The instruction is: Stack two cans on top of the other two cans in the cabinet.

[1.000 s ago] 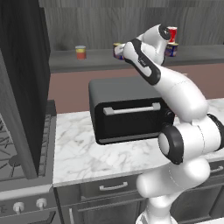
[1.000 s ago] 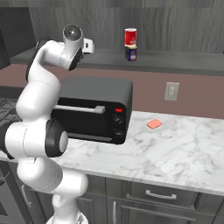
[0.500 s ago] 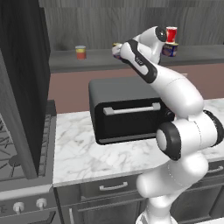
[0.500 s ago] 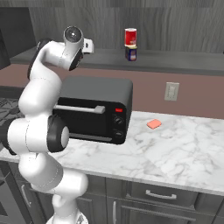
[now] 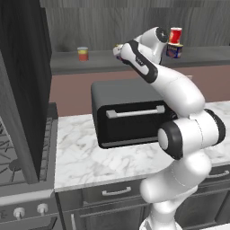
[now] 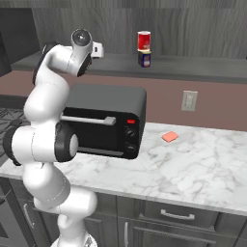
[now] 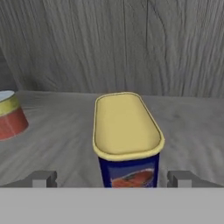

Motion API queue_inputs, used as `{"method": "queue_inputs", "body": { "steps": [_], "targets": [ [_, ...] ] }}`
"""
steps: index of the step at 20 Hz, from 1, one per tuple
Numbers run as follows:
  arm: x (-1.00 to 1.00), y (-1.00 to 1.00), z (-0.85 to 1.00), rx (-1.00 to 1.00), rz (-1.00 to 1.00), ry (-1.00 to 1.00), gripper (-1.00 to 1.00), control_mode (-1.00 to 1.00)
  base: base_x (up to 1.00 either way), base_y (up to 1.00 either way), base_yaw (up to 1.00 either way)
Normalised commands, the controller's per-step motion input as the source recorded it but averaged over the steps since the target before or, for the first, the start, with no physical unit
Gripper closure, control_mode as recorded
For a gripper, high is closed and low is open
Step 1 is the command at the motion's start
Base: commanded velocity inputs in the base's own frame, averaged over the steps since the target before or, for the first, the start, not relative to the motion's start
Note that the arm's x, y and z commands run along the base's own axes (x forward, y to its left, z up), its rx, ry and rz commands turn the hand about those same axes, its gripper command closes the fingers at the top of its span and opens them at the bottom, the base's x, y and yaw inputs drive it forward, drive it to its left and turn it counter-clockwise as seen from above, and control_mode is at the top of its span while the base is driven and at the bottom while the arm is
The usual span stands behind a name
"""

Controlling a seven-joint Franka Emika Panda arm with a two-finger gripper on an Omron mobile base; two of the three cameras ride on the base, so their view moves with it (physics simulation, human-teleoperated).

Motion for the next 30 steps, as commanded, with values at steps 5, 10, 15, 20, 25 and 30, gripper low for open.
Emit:
{"method": "queue_inputs", "body": {
  "steps": [5, 10, 15, 20, 25, 30],
  "targets": [
    [0.1, 0.0, 0.0, 0.0, 0.0, 0.0, -1.0, -1.0, 0.0, 0.0, 0.0],
    [0.11, 0.0, -0.01, 0.0, 0.0, 0.0, -1.0, -1.0, 0.0, 0.0, 0.0],
    [0.11, 0.0, -0.03, 0.0, 0.0, 0.0, -1.0, -1.0, 0.0, 0.0, 0.0],
    [0.11, 0.0, -0.04, 0.0, 0.0, 0.0, -1.0, -1.0, 0.0, 0.0, 0.0],
    [0.05, 0.0, -0.04, 0.0, 0.0, 0.0, 1.0, -1.0, 0.0, 0.0, 0.0],
    [0.0, 0.02, -0.05, 0.0, 0.01, 0.0, 1.0, -1.0, 0.0, 0.0, 0.0]
  ]
}}
